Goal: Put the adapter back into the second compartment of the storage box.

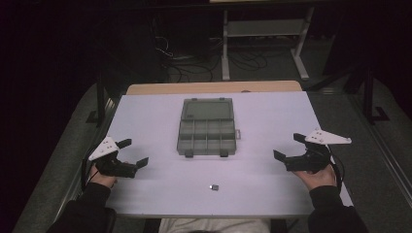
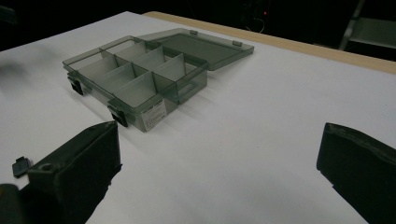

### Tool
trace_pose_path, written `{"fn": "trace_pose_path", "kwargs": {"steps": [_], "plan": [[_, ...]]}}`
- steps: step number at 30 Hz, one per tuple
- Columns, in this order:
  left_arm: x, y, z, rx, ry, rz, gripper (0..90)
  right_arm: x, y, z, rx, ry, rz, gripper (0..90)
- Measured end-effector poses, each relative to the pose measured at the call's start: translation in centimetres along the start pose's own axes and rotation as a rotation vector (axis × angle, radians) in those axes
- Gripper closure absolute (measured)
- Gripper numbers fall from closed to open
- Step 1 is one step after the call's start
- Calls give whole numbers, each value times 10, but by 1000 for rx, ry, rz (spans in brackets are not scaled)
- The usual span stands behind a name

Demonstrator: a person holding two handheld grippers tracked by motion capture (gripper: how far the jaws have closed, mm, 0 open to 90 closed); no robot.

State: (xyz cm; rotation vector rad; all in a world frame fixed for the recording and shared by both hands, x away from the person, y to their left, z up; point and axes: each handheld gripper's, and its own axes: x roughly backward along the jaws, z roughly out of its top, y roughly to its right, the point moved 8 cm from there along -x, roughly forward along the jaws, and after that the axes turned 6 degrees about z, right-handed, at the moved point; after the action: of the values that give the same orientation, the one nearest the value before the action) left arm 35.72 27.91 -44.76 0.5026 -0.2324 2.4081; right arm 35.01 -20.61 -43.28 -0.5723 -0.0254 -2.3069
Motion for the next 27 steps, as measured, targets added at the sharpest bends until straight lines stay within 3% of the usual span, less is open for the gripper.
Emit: {"fn": "trace_pose_path", "kwargs": {"steps": [21,27], "plan": [[0,0,0,-3,1,-3,0,2,-2,2,0,4,22,0],[0,0,0,1,-1,-1,0,-1,-5,1,9,-20,29,0]]}}
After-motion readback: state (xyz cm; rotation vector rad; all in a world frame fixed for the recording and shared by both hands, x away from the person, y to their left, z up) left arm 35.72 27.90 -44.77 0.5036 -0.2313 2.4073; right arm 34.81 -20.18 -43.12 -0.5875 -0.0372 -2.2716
